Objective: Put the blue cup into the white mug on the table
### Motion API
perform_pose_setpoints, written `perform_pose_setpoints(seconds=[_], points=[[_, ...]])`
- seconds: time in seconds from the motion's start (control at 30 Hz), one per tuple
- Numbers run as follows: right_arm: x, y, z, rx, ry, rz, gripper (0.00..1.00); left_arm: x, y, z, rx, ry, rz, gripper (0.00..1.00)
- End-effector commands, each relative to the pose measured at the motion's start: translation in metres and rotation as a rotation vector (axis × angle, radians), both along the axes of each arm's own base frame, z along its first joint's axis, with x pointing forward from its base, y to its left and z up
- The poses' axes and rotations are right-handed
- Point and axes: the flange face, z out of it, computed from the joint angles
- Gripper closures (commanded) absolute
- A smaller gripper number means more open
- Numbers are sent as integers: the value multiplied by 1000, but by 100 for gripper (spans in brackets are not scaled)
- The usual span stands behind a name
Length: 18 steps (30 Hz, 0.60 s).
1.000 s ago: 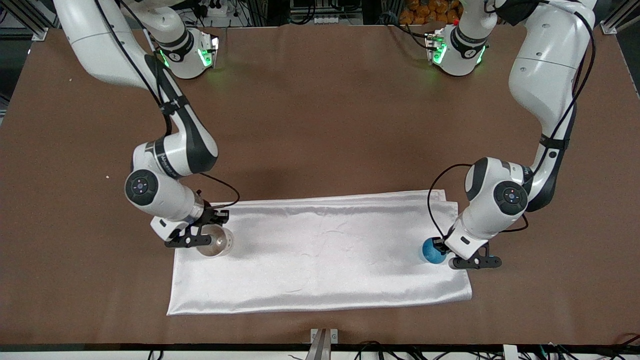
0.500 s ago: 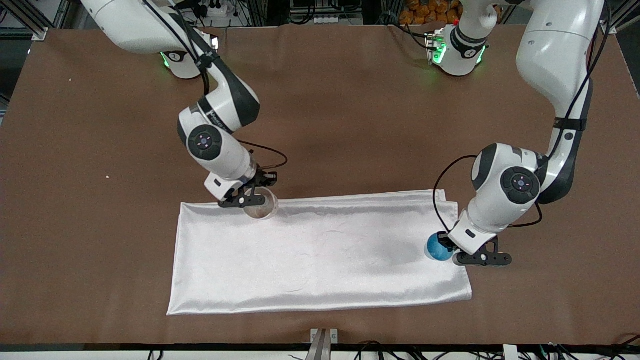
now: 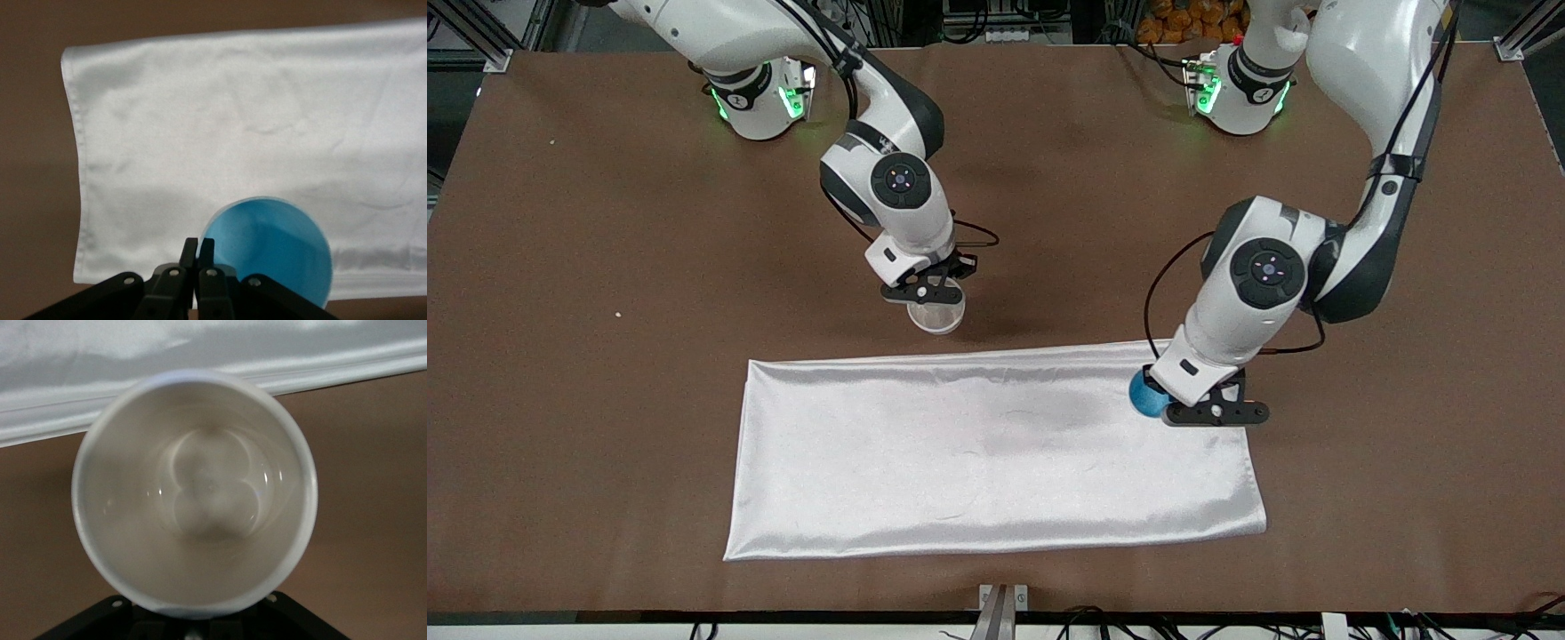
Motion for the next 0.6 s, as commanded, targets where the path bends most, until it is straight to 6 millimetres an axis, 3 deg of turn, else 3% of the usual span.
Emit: perform_pose_setpoints(seconds=[0.0, 0.57], points=[[-15, -7, -17, 16, -41, -45, 100, -20, -25, -2, 39, 13, 17, 100], [-13, -7, -46, 86, -63, -80, 100, -42, -59, -25, 53, 47, 0, 100]])
